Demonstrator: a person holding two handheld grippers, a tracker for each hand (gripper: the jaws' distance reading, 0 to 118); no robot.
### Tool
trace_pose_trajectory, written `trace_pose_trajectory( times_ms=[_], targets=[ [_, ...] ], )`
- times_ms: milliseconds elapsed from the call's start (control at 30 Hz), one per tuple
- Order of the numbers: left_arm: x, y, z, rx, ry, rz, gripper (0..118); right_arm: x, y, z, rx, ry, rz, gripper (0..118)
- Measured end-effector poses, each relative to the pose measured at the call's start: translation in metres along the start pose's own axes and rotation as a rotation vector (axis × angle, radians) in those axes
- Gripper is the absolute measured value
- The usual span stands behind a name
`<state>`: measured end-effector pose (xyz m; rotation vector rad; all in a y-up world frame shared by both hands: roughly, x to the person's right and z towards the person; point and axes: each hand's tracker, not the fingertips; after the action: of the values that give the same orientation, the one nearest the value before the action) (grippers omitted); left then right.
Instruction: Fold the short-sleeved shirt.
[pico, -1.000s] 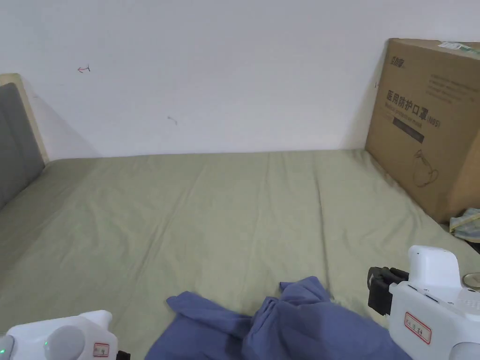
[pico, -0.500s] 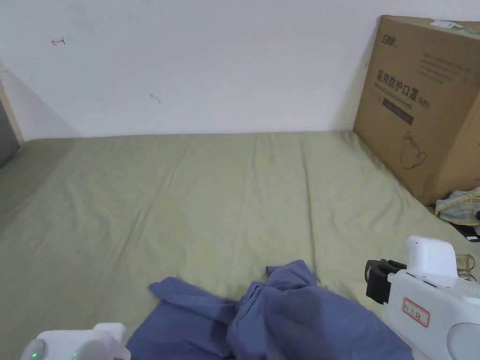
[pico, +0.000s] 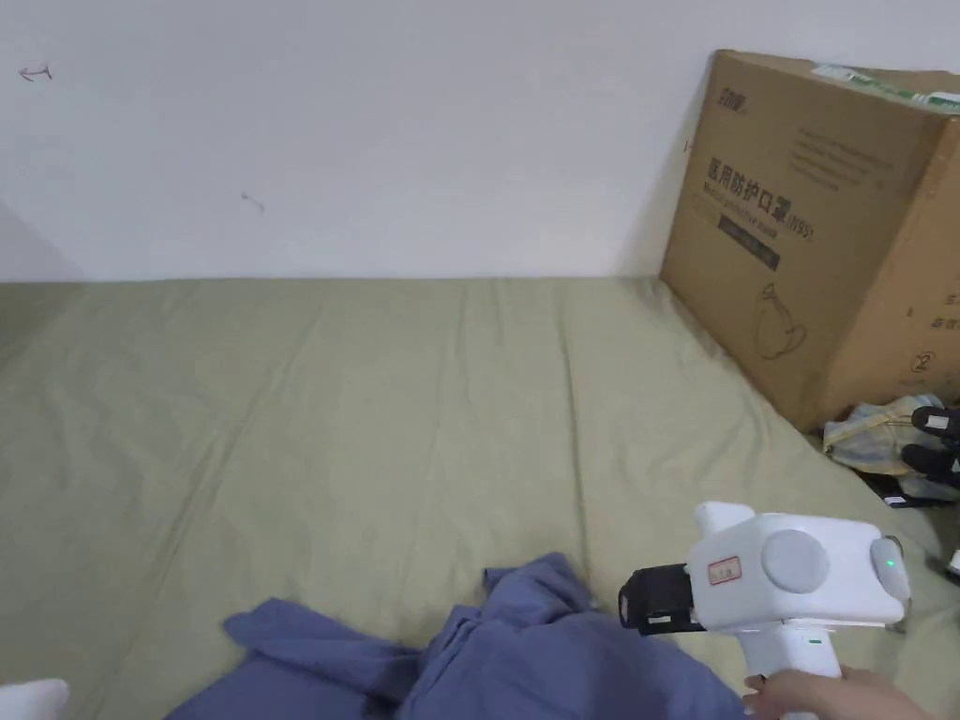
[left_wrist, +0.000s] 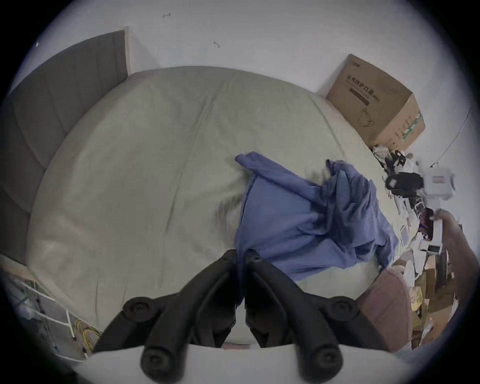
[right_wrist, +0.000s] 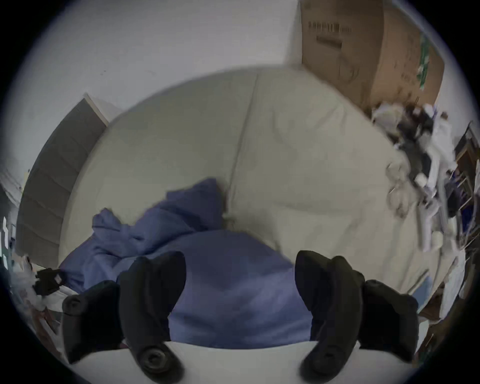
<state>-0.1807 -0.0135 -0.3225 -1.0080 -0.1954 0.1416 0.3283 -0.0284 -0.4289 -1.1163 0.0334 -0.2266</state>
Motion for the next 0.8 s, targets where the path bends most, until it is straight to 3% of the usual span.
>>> trace_pose_trajectory(
  times_ms=[100,233,433,467,533,600,733,800],
  targets=[
    [-0.002,0.0,-0.005,0.0,0.002,0.001,3,0.015,0.006,-0.043,-0.116,-0.041,-0.053,93],
    [-0.009,0.003,-0.012,-0.003,0.002,0.03,3,0.03,0.001,-0.076,-0.196,-0.11,-0.013,93],
    [-0.011,0.004,-0.026,-0.034,0.008,0.05,3,0.03,-0.007,-0.068,-0.146,-0.062,0.067,85],
    [-0.011,0.003,-0.028,-0.034,0.014,0.048,3,0.03,-0.009,-0.065,-0.139,-0.069,0.099,77],
    [-0.015,0.001,-0.032,-0.042,0.017,0.05,3,0.033,-0.012,-0.057,-0.132,-0.064,0.131,45],
    [-0.016,0.0,-0.03,-0.04,0.017,0.058,3,0.036,-0.015,-0.048,-0.128,-0.048,0.14,5],
    [-0.016,-0.001,-0.014,0.019,-0.006,0.053,3,0.027,-0.028,-0.015,-0.049,-0.005,0.211,5],
    [-0.017,0.001,-0.003,0.034,-0.012,0.054,3,0.025,-0.032,0.006,0.005,0.014,0.209,5]
  ],
)
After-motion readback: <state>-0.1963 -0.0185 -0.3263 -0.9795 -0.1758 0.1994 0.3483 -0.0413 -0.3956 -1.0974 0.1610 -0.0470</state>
